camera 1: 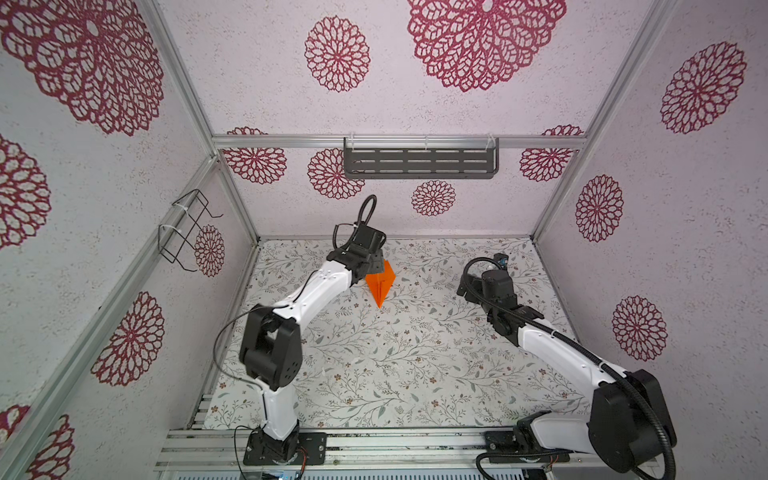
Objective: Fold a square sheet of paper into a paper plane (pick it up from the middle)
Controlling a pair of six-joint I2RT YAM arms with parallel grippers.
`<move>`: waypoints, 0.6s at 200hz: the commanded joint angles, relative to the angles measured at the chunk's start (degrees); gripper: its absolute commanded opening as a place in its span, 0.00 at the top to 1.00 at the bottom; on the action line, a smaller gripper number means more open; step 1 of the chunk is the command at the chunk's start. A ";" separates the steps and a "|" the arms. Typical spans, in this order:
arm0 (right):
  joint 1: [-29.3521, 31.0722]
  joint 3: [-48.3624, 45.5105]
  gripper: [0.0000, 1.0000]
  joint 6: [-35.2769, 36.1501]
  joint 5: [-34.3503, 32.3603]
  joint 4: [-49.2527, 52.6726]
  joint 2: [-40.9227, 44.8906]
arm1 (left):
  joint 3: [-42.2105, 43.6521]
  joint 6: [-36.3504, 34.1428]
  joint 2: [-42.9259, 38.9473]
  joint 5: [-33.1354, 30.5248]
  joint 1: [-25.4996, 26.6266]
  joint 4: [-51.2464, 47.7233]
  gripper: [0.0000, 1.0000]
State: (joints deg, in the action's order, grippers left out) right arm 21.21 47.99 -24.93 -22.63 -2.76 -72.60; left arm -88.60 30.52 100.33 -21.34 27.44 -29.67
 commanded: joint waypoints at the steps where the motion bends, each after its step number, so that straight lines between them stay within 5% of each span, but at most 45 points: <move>1: -1.82 -1.31 0.01 7.94 -10.32 -4.06 2.97 | 10.19 -1.74 -6.38 -11.18 -3.13 6.32 0.19; 39: -5.19 -11.92 0.01 13.88 -15.72 -13.80 4.20 | 27.38 -1.21 -18.45 -21.09 -9.82 10.78 0.00; 56: -7.60 -17.35 0.01 14.16 -15.25 -17.02 4.14 | 33.91 1.15 -22.70 -25.58 -12.88 10.00 0.03; 93: -11.71 -27.64 0.01 21.37 -3.87 -30.59 2.95 | 46.43 -0.43 -29.97 -29.02 -20.47 14.72 0.03; 120: -14.46 -32.20 0.01 24.87 3.51 -42.58 0.30 | 54.43 -6.76 -33.36 -23.27 -25.16 27.55 0.03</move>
State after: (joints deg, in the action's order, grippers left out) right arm 8.64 17.34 -5.89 -26.96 -29.19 -70.57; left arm -39.38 28.42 69.47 -46.48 5.32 -15.09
